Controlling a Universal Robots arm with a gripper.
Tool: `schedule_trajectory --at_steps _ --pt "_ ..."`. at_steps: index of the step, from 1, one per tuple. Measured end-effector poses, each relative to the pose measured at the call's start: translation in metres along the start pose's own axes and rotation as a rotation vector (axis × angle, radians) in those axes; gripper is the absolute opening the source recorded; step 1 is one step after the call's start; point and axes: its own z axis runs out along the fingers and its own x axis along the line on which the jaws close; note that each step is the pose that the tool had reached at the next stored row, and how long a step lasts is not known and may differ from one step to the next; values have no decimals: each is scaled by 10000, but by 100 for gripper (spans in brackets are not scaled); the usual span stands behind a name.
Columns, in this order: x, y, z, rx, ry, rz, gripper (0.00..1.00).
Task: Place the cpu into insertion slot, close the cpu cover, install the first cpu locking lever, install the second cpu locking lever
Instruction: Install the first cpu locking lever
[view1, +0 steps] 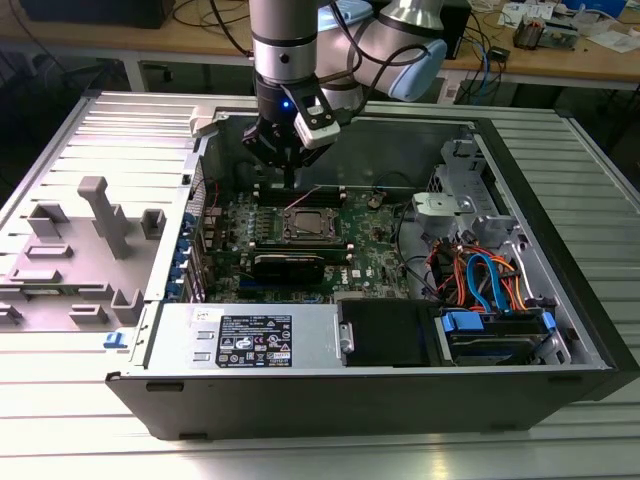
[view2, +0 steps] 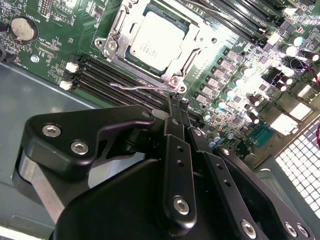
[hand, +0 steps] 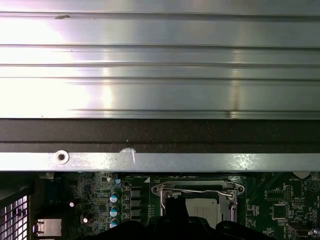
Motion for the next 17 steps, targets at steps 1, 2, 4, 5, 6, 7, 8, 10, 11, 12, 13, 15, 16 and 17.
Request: schedule_trajectory --at_steps 1,2,4,5,6,7,8,10,11,12,13,15,16,17 --pt "0 0 0 0 0 0 11" --pt "0 0 0 0 0 0 11" --pt "0 0 0 0 0 0 11" --pt "-1 4 7 -3 -2 -1 11" --pt "-4 8 13 -2 -2 -1 11" --pt "-9 15 24 0 0 0 11" --pt "-18 22 48 0 0 -1 11" --pt "-27 28 74 -1 0 -1 11" --pt "-34 30 90 0 0 -1 11" --pt "-41 33 98 1 1 -1 11" --pt "-55 45 123 4 0 0 11" --pt "-77 62 165 4 0 -1 11" --pt "-86 69 183 3 -1 0 11" --pt "-91 72 195 3 -1 0 11"
